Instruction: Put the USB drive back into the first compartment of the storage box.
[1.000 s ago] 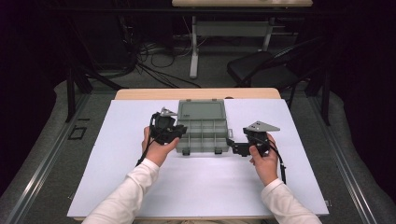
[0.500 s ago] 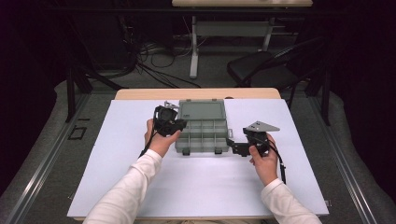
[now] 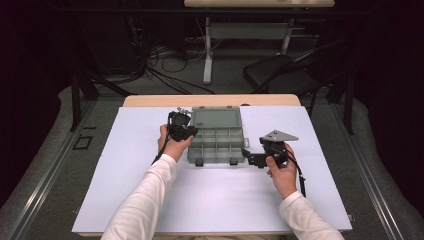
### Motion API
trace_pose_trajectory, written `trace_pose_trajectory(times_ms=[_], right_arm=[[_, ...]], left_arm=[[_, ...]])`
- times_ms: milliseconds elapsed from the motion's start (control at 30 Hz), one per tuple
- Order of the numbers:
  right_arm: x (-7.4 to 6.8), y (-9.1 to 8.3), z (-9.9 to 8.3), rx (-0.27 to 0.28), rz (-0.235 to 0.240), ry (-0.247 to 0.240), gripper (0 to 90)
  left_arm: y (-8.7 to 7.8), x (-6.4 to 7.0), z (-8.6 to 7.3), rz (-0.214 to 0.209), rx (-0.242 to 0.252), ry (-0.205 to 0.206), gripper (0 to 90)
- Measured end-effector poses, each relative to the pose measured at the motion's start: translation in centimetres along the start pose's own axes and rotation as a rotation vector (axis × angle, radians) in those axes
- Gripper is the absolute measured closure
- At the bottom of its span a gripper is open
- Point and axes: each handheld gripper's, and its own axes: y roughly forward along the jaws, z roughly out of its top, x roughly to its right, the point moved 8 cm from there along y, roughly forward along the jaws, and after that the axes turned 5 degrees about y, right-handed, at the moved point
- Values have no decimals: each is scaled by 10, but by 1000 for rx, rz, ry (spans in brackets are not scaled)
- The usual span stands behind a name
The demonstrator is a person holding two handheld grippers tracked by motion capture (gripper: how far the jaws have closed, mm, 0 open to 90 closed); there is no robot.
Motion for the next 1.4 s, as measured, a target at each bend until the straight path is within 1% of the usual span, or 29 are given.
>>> trace_pose_trajectory(times_ms=[33,133,200,367,600,800,967,1033,1100,1200,1267,1300,1333,1400], right_arm=[[0,0,0,0,0,0,145],[2,0,0,0,-2,1,145],[2,0,0,2,-2,2,145],[1,-1,1,3,-1,0,146],[1,-1,1,4,-1,-5,146],[0,0,0,5,1,-5,146],[0,0,0,-2,-1,-10,146],[0,0,1,6,1,-9,146],[0,0,0,5,0,-3,146],[0,0,0,4,0,-4,146],[0,0,0,4,0,-8,146],[0,0,0,5,1,-7,146],[0,0,0,4,0,-4,146],[0,0,0,3,0,-5,146]], left_arm=[[2,-1,-1,-4,-5,0,793],[10,-2,-3,3,-14,-2,793],[14,-2,-4,11,-22,9,793],[22,-1,-6,10,-37,0,793],[24,-2,-7,14,-36,1,793],[24,-2,-7,21,-38,10,792],[27,-1,-8,13,-40,8,791],[28,-1,-9,13,-43,17,783],[29,-1,-9,16,-44,24,734],[27,0,-7,9,-24,26,676],[26,0,-6,11,-16,22,587],[25,0,-6,-1,-25,23,543],[25,-1,-5,14,-14,28,505],[24,-3,-5,22,-7,14,447]])
